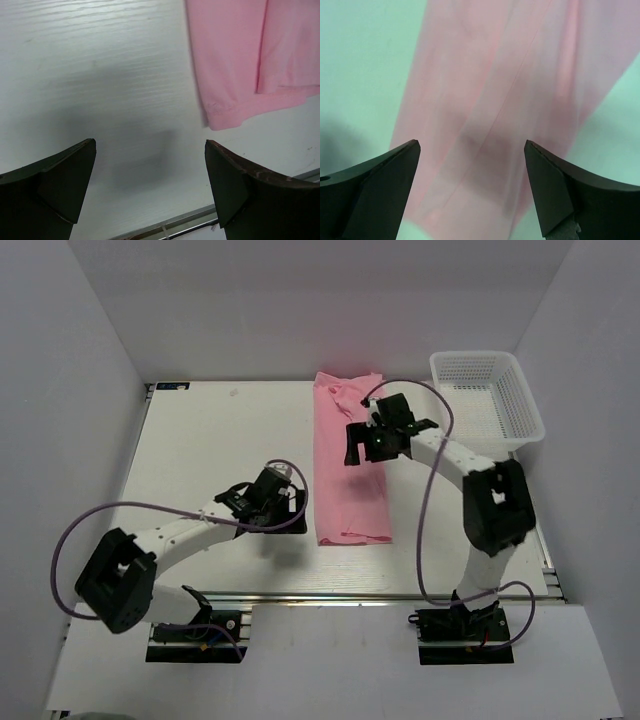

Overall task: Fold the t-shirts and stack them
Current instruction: Rotate the tshirt 90 degrees, then grab the bottom of the folded rectangular tshirt with both arms

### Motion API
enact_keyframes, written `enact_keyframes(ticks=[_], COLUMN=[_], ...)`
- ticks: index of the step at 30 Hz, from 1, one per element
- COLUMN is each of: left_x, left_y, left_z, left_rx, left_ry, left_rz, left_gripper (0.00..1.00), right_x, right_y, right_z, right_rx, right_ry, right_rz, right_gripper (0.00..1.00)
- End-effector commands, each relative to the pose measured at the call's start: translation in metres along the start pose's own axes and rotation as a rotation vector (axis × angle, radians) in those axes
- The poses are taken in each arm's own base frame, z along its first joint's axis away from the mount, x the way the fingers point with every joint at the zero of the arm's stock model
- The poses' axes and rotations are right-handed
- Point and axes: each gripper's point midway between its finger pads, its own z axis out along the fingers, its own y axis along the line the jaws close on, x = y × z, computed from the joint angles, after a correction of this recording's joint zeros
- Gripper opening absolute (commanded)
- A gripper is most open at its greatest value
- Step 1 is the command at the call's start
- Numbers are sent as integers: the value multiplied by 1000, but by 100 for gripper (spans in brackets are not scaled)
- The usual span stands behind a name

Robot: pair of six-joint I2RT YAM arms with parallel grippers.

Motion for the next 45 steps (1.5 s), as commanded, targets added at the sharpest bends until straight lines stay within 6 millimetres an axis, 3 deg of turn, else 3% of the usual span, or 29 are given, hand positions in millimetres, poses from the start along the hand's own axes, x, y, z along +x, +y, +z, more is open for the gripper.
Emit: enact_keyframes(ticks=[1,2,3,4,8,11,12,19,21,25,28,30,32,33,35,41,45], left_x=[-10,-4,-3,-5,-2,1,10,26,28,36,40,42,43,46,50,44,50], left_y=[-38,-40,-42,-48,-66,-76,-79,-78,-76,-75,-71,-66,-69,-69,-69,-93,-79], left_z=[2,8,10,10,13,19,22,44,48,53,56,59,57,59,57,24,0], left_rx=[150,155,168,200,277,319,335,332,324,316,291,263,266,269,276,377,337], left_ry=[18,43,48,40,44,54,78,104,100,123,129,132,139,151,168,148,178], left_rz=[108,117,128,144,187,196,205,210,199,197,203,202,211,211,211,238,245], left_gripper=[100,100,100,100,100,100,100,82,71,54,32,17,11,1,0,0,0], right_x=[-6,3,37,48,132,160,182,186,187,188,191,194,197,198,199,206,210], right_y=[17,16,11,6,-7,0,-4,2,4,5,9,9,14,15,18,41,50], right_z=[-52,-56,-66,-69,-85,-93,-91,-88,-85,-81,-76,-73,-72,-72,-74,-93,-113], right_rx=[-27,-19,-1,27,86,45,57,-34,-53,-85,-124,-137,-169,-177,-198,-318,-351], right_ry=[-129,-126,-81,-66,47,71,110,2,2,11,22,29,52,58,62,83,87], right_rz=[30,47,73,101,215,279,294,347,348,362,381,391,397,393,396,348,322], right_gripper=[90,90,90,90,90,90,90,88,87,75,63,50,32,17,0,0,0])
